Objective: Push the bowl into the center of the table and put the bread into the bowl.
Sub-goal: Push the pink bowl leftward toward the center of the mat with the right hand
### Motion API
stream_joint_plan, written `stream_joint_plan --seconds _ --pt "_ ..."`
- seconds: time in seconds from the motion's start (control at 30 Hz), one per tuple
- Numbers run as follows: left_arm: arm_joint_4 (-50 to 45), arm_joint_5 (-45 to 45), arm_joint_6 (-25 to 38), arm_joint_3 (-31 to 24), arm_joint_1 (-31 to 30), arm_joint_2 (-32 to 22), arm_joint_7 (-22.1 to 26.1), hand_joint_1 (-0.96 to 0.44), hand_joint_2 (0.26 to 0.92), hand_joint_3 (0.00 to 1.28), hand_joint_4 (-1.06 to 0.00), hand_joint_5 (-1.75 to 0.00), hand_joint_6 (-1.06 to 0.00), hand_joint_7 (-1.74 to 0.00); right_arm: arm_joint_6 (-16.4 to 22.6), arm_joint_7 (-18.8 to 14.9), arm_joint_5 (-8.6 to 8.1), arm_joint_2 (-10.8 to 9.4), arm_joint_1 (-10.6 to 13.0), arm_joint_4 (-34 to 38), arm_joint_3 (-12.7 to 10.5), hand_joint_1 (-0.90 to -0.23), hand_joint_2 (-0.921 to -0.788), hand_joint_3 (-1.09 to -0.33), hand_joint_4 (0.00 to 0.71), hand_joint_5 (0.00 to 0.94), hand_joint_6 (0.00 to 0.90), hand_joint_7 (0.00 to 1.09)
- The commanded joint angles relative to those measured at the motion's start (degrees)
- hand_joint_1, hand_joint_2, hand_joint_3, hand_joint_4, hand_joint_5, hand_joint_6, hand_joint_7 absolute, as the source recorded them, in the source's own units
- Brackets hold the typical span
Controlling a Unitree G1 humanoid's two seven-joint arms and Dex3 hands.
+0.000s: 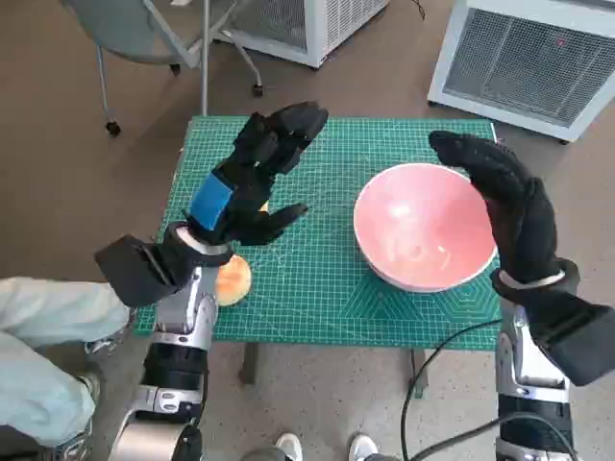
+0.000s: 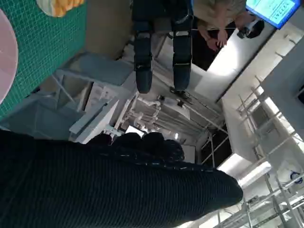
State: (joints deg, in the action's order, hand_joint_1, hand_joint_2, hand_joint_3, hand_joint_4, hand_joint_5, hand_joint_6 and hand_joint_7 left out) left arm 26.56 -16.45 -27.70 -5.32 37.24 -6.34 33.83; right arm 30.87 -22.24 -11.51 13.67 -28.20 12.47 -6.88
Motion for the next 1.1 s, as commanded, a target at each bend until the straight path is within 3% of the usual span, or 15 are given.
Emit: stream_joint_plan --seconds 0.03,0.33,0.83,1.0,1.1 --pt "0.86 -0.35 -1.34 -0.31 -0.32 -0.12 0.42 -0.59 0.921 0.34 -0.21 0.0 0.0 -0.62 -0.35 -0.2 -0.58 0.09 0.61 0.21 -0.16 -0.619 -0.921 -0.733 0.109 0.0 -0.001 0.36" --pt "1.71 0.51 -3.46 -0.21 -0.9 -0.12 -0.03 -0.59 0.921 0.34 -0.21 0.0 0.0 -0.63 -0.19 -0.33 -0.56 0.17 0.47 0.2 -0.1 -0.613 -0.921 -0.732 0.103 0.0 -0.001 0.37" --pt "3.42 3.39 -10.39 0.11 -2.75 -0.08 -2.16 -0.57 0.921 0.33 -0.24 -0.01 -0.01 -0.64 -0.71 -1.23 -2.0 1.53 1.99 -2.2 -0.78 -0.612 -0.921 -0.728 0.085 0.0 -0.001 0.36" --pt "5.04 4.38 -12.98 -0.29 -2.7 -0.61 -3.05 -0.55 0.921 0.33 -0.24 -0.01 -0.01 -0.63 0.44 -2.92 -4.7 4.93 2.65 -0.3 -4.49 -0.606 -0.921 -0.725 0.074 0.0 -0.001 0.35" --pt "5.77 4.77 -14.1 -0.32 -2.69 -0.82 -3.63 -0.55 0.921 0.33 -0.24 -0.01 0.0 -0.63 1.7 -2.73 -5.21 6.24 2.54 1.8 -6.67 -0.594 -0.921 -0.729 0.07 0.0 -0.001 0.34"
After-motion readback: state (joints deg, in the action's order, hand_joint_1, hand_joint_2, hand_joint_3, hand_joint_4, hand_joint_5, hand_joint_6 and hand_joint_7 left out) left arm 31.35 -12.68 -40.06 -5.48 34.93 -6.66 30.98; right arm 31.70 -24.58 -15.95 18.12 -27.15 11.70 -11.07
